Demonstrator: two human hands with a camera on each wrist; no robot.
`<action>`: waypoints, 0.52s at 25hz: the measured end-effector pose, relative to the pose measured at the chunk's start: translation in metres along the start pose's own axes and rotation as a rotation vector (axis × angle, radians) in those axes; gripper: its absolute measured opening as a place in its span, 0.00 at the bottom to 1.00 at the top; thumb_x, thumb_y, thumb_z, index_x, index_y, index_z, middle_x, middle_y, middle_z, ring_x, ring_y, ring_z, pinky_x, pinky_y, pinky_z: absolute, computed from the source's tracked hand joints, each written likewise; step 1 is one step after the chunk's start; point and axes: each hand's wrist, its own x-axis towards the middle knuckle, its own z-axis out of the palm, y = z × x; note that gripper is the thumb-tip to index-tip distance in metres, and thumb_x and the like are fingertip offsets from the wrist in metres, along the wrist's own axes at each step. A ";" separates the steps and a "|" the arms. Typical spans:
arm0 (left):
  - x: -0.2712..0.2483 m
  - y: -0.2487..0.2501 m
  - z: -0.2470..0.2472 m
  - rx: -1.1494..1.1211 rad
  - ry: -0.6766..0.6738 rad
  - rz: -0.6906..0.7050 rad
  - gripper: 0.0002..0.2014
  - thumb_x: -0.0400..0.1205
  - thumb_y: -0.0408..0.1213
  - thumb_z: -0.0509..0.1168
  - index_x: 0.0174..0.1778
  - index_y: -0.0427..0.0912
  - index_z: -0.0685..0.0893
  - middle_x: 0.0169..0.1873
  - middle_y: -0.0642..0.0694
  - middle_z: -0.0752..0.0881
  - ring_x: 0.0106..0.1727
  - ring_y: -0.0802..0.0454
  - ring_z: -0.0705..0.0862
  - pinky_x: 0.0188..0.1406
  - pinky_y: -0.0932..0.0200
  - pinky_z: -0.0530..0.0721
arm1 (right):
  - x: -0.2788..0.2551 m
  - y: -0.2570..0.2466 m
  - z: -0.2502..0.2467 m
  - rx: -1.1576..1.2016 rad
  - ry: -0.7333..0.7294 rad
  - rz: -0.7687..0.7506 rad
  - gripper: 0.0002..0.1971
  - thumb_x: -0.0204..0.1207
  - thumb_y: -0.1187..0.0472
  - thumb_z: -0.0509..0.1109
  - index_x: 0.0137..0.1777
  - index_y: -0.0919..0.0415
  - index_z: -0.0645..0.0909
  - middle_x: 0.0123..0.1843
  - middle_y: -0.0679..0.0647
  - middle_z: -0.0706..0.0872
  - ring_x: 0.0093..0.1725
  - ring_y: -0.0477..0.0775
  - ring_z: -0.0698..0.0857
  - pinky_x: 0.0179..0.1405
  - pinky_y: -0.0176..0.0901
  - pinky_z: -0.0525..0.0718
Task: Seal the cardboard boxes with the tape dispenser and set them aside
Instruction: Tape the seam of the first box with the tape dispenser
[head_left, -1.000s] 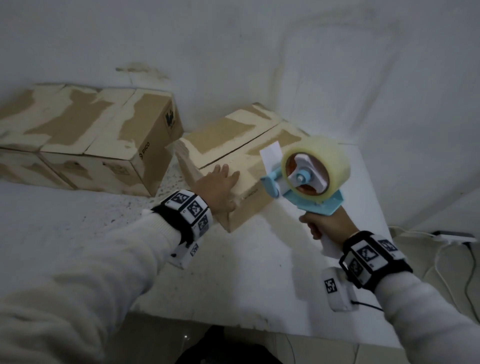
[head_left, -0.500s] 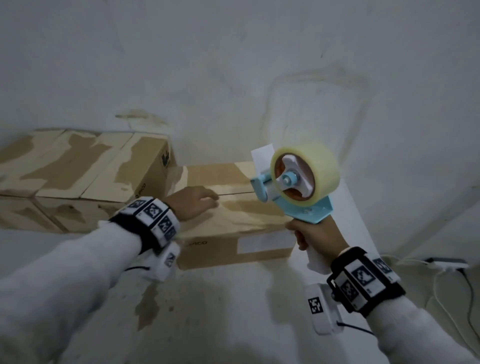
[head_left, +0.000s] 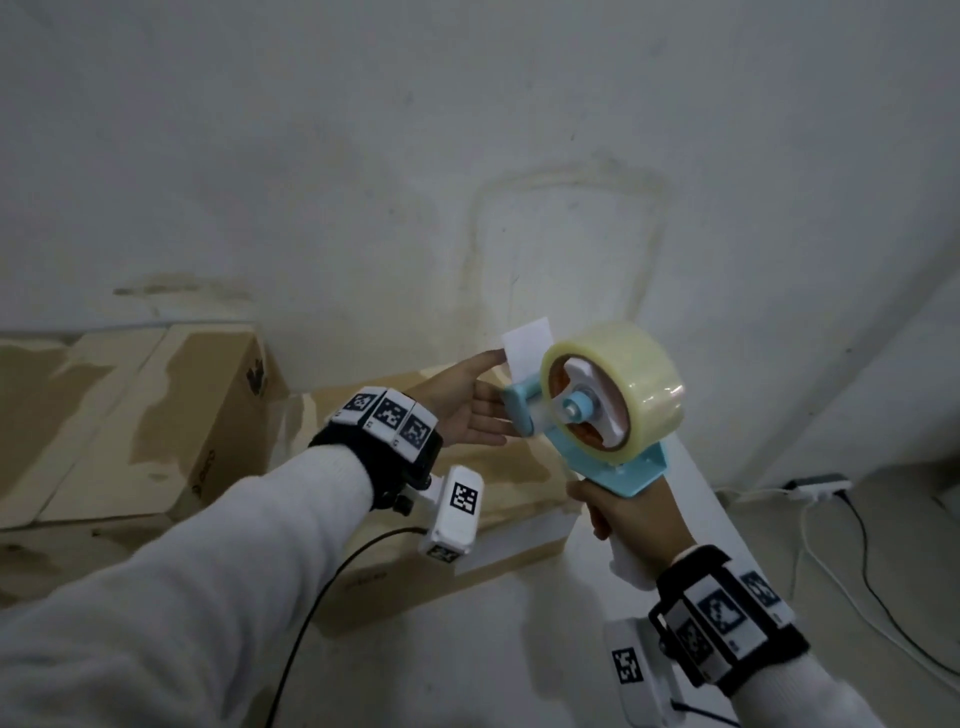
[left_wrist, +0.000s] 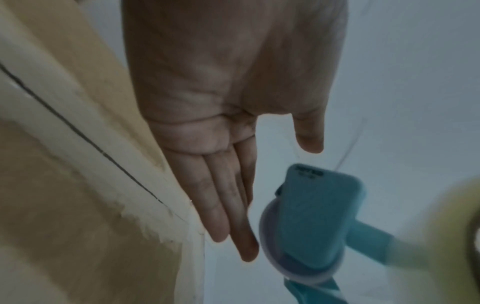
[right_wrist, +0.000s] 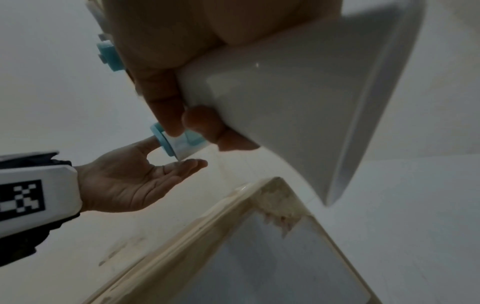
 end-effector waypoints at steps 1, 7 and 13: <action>0.004 0.000 -0.004 -0.012 -0.025 -0.011 0.32 0.80 0.59 0.57 0.60 0.31 0.81 0.45 0.38 0.88 0.46 0.44 0.87 0.52 0.53 0.83 | 0.001 0.003 0.002 0.013 0.021 0.002 0.15 0.66 0.76 0.72 0.23 0.66 0.71 0.16 0.55 0.74 0.16 0.49 0.72 0.19 0.34 0.73; 0.029 -0.004 -0.003 0.054 0.019 -0.030 0.10 0.84 0.34 0.59 0.54 0.33 0.83 0.37 0.44 0.89 0.37 0.55 0.89 0.37 0.61 0.87 | -0.001 0.013 0.014 0.043 0.081 -0.005 0.12 0.68 0.78 0.71 0.27 0.69 0.74 0.17 0.56 0.75 0.17 0.49 0.73 0.19 0.34 0.75; 0.065 0.025 0.003 0.327 0.132 0.097 0.10 0.82 0.25 0.58 0.41 0.31 0.84 0.30 0.34 0.84 0.24 0.47 0.85 0.33 0.54 0.89 | 0.009 0.009 0.016 0.046 0.098 0.048 0.13 0.68 0.80 0.69 0.28 0.67 0.73 0.15 0.53 0.73 0.15 0.48 0.71 0.17 0.32 0.72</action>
